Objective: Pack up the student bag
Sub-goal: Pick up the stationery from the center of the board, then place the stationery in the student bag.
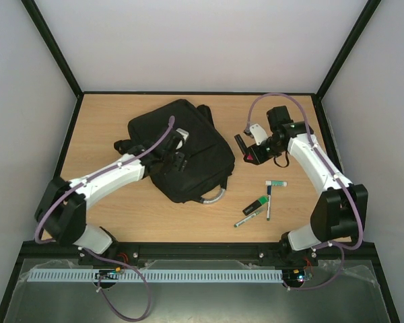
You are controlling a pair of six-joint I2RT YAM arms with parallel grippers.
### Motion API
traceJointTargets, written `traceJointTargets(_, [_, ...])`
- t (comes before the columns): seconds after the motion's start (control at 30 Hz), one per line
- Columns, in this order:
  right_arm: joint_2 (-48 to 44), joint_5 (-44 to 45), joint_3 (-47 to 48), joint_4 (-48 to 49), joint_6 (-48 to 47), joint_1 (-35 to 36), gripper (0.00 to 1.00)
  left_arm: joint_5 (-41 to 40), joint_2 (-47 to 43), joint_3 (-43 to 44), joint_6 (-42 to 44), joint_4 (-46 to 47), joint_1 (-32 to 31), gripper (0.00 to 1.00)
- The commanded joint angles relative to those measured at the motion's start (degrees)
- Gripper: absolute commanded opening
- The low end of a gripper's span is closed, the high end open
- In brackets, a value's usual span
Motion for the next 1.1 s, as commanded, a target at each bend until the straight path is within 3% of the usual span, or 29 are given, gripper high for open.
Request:
traceJointTargets(0.0, [1.6,-5.2,0.3,0.0,1.9,0.7,0.11,-1.3,5.3,4.5,6.1,-0.4,-0.2,0.81])
traceJointTargets(0.13, [2.5,-7.2,-0.2,1.1,2.4,0.8,0.11,-3.4,10.5,7.1,7.8,-1.3,-1.2,0.79])
traceJointTargets(0.27, [3.4,-8.0,-1.9,1.7,1.9,0.8,0.11,-11.8,14.1,7.3,7.8,-1.5,-2.5,0.79])
traceJointTargets(0.5, [4.3,-9.5,-4.3,3.0,2.1,0.8,0.11,-20.5,15.0,4.7,11.8,0.5,-7.8,0.79])
traceJointTargets(0.67, [4.8,-9.7,-3.9,2.6,2.5,0.9,0.11,-34.3,15.6,1.6,11.9,2.9,-8.6,0.79])
traceJointTargets(0.9, [6.3,-8.9,-1.9,0.4,3.1,3.3,0.11,-39.2,10.6,-0.2,8.8,5.8,-6.7,0.63])
traceJointTargets(1.07, [8.1,-7.6,-0.8,-0.3,3.7,8.4,0.11,-35.8,7.6,-1.9,10.1,8.8,-6.6,0.42])
